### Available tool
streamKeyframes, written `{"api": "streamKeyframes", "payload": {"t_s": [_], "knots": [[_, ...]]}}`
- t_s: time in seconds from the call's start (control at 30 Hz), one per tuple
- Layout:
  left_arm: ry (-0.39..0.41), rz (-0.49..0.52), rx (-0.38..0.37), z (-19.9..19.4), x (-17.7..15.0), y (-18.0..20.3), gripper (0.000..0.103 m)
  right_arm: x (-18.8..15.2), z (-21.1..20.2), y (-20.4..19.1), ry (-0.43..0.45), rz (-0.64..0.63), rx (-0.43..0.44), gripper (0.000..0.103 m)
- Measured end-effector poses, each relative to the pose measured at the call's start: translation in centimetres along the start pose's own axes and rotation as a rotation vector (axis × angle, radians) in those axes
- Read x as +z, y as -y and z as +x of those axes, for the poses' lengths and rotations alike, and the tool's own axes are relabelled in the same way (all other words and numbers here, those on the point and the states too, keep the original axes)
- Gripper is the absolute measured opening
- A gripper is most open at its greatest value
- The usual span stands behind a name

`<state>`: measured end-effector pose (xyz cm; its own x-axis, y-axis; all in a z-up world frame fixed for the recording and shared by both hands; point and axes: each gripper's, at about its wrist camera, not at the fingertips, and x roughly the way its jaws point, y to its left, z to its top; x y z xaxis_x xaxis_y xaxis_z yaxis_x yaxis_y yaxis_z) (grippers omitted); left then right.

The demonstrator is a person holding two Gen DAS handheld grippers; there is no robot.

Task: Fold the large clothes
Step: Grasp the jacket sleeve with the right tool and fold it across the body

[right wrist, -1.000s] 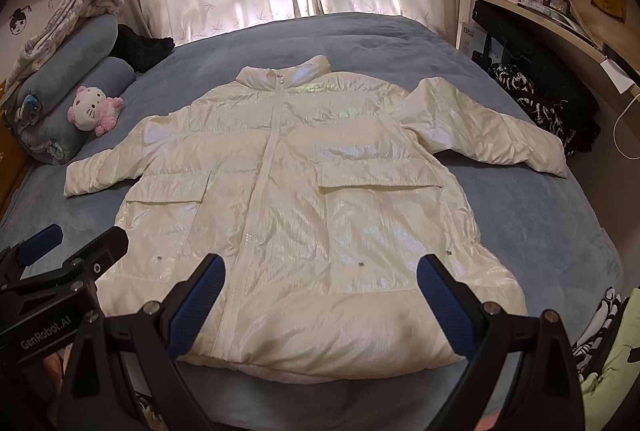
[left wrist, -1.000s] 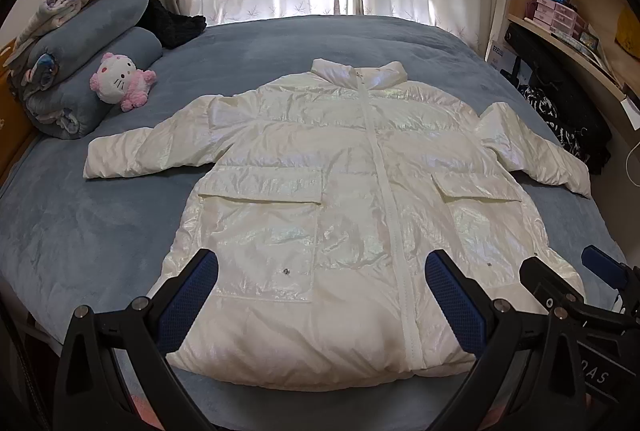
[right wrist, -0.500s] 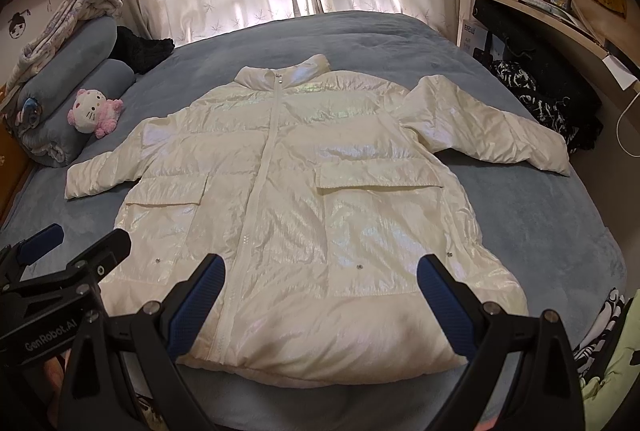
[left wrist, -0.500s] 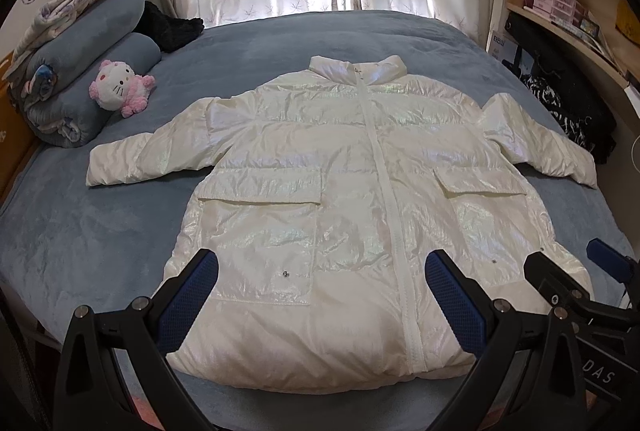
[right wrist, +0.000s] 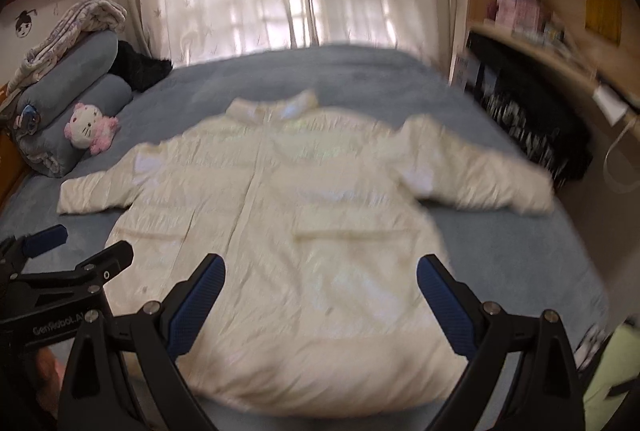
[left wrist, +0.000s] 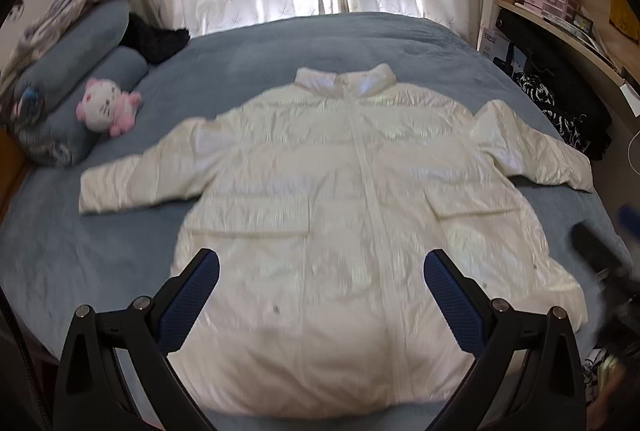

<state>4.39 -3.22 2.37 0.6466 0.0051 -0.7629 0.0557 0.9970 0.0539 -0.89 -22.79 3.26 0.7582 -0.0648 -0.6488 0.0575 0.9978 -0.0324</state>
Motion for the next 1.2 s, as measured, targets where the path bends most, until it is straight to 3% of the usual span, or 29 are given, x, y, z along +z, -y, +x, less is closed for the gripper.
{"api": "streamKeyframes", "payload": {"t_s": [0.17, 0.33, 0.47, 0.6, 0.67, 0.73, 0.87, 1.07, 1.2], "knots": [[0.102, 0.005, 0.057, -1.2, 5.1, 0.4, 0.101, 5.2, -2.3, 2.9, 0.117, -0.004, -0.057, 0.097], [0.248, 0.031, 0.049, -2.5, 9.2, 1.6, 0.101, 9.8, -3.4, 7.2, 0.221, 0.047, -0.113, 0.097], [0.314, 0.023, 0.009, -1.5, 12.5, 2.9, 0.101, 12.2, -2.1, 11.3, 0.229, 0.13, -0.132, 0.097], [0.321, -0.013, -0.065, 1.8, 15.0, 4.7, 0.101, 13.5, 2.6, 16.5, 0.149, 0.238, -0.121, 0.097], [0.283, -0.024, -0.154, 4.5, 16.2, 5.7, 0.101, 13.1, 6.0, 19.6, 0.094, 0.304, -0.127, 0.097], [0.253, -0.033, -0.193, 7.3, 16.7, 7.0, 0.101, 12.1, 9.2, 22.5, 0.039, 0.371, -0.148, 0.097], [0.203, -0.018, -0.131, 13.2, 16.1, 10.0, 0.101, 8.5, 15.6, 28.8, -0.074, 0.548, -0.179, 0.092], [0.096, -0.022, -0.155, 20.4, 14.0, 12.9, 0.101, 1.3, 23.1, 37.3, -0.217, 0.833, -0.18, 0.09], [0.061, -0.02, -0.149, 23.7, 12.6, 14.0, 0.101, -2.5, 26.5, 40.0, -0.256, 0.986, -0.125, 0.078]]}}
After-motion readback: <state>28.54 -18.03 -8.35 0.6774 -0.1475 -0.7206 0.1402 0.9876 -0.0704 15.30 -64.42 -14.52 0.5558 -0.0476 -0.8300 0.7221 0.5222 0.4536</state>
